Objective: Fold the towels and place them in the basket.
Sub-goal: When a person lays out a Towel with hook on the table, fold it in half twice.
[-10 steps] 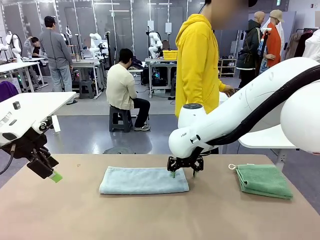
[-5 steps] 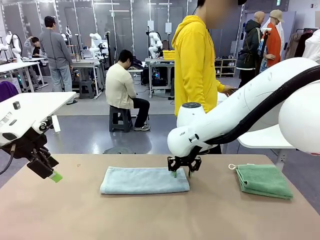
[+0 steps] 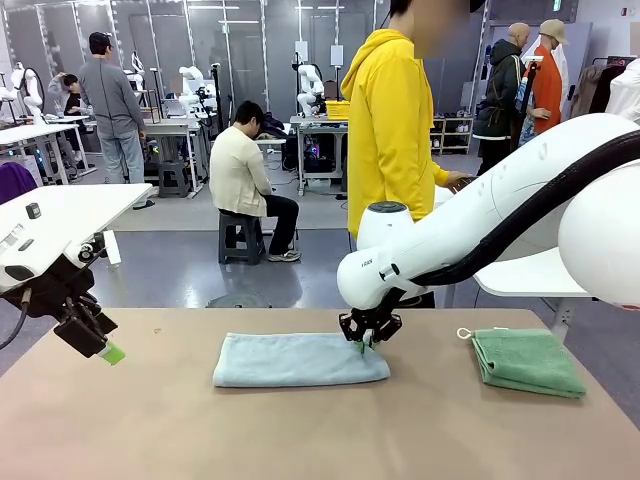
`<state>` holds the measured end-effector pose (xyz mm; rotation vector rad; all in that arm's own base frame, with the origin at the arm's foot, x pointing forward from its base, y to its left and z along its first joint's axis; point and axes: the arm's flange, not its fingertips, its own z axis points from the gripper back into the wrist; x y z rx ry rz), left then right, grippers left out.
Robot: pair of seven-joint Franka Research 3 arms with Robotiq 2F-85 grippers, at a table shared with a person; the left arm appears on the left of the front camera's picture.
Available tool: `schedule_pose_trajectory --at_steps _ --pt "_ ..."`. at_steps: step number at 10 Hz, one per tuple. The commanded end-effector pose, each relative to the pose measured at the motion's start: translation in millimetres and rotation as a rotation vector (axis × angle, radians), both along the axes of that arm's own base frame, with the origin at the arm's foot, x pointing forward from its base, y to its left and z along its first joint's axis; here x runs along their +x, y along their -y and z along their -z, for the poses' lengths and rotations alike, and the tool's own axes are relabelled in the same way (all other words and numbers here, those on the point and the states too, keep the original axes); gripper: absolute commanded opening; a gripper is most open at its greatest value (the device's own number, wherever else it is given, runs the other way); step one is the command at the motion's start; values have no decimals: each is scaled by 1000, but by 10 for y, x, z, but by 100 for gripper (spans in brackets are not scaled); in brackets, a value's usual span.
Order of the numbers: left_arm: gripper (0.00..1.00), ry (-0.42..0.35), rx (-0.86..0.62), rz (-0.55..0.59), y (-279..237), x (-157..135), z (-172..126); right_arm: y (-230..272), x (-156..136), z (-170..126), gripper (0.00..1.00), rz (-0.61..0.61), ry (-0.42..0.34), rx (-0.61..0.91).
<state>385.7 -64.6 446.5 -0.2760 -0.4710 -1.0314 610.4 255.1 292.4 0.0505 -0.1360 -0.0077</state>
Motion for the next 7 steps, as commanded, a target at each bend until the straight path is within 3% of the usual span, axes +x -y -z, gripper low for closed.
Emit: schedule_pose_trajectory --at_steps 1,7 --pt "100 -11 4 -15 35 7 9 -3 -26 135 0 20 -20 7" --pt "100 -11 4 -15 35 7 9 117 -141 -138 0 10 -19 4"
